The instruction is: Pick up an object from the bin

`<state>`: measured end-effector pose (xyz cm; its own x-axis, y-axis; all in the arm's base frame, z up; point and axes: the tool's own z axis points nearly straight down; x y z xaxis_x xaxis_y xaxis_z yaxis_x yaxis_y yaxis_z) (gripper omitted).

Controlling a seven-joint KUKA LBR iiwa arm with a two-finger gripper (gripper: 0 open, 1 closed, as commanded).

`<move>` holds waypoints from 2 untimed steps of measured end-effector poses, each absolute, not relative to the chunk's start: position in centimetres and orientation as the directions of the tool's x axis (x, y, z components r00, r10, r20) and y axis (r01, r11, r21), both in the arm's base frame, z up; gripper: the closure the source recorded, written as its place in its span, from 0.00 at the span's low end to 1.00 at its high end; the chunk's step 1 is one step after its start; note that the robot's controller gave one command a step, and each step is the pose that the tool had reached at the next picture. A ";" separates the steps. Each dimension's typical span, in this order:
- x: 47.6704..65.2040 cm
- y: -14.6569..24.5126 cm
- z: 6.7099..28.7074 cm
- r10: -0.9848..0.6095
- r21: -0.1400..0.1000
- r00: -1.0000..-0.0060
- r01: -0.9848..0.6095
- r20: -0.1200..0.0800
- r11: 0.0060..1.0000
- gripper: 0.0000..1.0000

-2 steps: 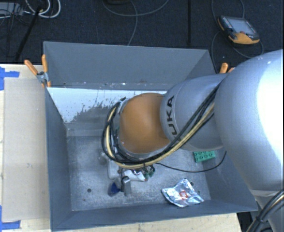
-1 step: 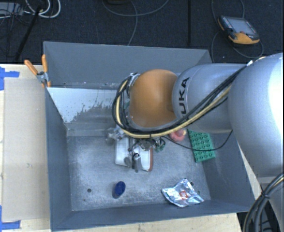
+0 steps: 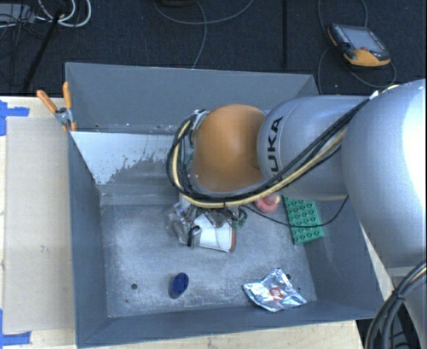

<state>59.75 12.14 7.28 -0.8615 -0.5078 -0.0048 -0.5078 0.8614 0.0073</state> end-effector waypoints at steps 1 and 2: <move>59.7 11.8 7.1 -0.507 0.002 -0.862 -0.507 -0.002 0.862 0.00; 48.5 10.9 7.0 -0.690 0.000 -0.724 -0.690 -0.002 0.724 0.00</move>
Offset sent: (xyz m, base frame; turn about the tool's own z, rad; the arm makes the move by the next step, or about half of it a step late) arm 0.0000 0.0000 0.0000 0.0000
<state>48.52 10.89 6.98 -0.7236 -0.6902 -0.0021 -0.6902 0.7236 -0.0004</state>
